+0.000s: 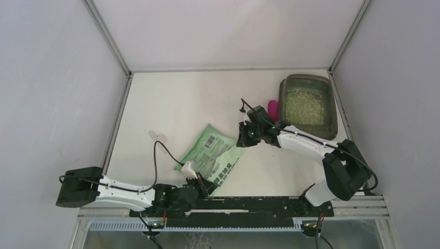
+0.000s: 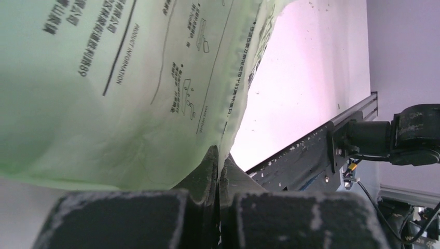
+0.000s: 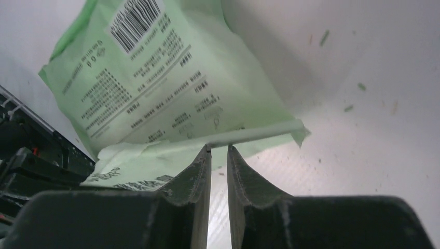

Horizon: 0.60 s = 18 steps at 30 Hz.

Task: Fill the litter box with clean litter
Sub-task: Close the cat litter bag at the center of the board.

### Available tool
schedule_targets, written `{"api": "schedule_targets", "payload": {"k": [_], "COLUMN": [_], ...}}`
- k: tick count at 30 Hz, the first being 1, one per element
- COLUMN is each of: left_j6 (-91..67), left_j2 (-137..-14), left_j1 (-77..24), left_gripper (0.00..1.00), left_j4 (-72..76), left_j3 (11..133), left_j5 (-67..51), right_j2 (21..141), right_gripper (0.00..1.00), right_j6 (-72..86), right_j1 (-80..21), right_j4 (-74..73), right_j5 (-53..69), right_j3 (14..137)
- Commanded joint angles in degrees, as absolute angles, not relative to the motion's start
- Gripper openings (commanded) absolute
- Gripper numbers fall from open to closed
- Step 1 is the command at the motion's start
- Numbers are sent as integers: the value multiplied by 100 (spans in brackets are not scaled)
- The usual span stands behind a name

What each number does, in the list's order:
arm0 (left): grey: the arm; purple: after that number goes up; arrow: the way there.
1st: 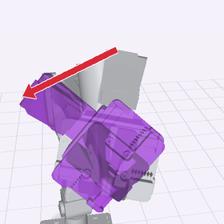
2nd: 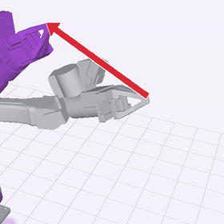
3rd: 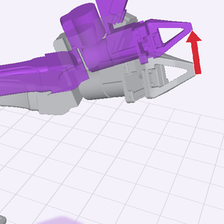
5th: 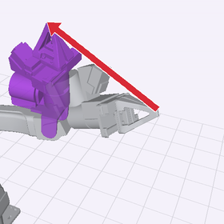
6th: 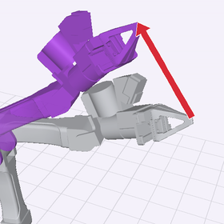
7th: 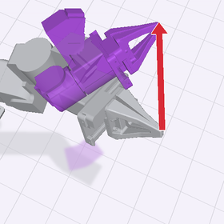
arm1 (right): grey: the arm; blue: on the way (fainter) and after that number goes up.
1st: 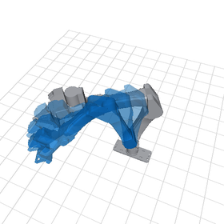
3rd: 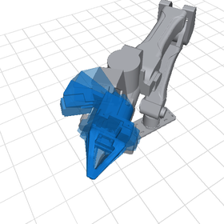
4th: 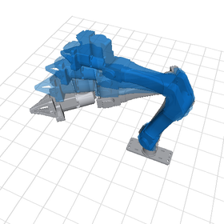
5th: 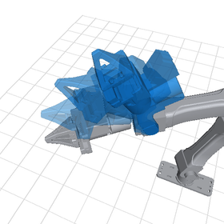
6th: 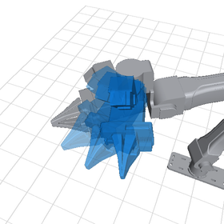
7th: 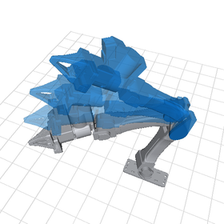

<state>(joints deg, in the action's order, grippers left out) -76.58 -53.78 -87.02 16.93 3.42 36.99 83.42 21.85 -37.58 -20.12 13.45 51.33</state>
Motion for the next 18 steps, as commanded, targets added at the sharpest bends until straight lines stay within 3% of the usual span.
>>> {"api": "schedule_targets", "payload": {"k": [1,14,18], "left_j6": [-8041,-8383,-8347], "left_j2": [-5191,-5215,-5156], "left_j1": [-8728,-8729,-8728], "left_gripper": [0,1,22], "left_j4": [1192,815,168], "left_j3": [239,258,572], "left_j5": [4084,4096,4085], "right_j2": [8677,9587,9804], "right_gripper": [23,21,22], "right_j6": [2022,2090,2181], "right_j1": [-3880,-4371,-4387], "right_j4": [-1611,-1285,-1203], "right_j5": [1504,1476,1433], "right_j3": [5585,5619,5624]}}
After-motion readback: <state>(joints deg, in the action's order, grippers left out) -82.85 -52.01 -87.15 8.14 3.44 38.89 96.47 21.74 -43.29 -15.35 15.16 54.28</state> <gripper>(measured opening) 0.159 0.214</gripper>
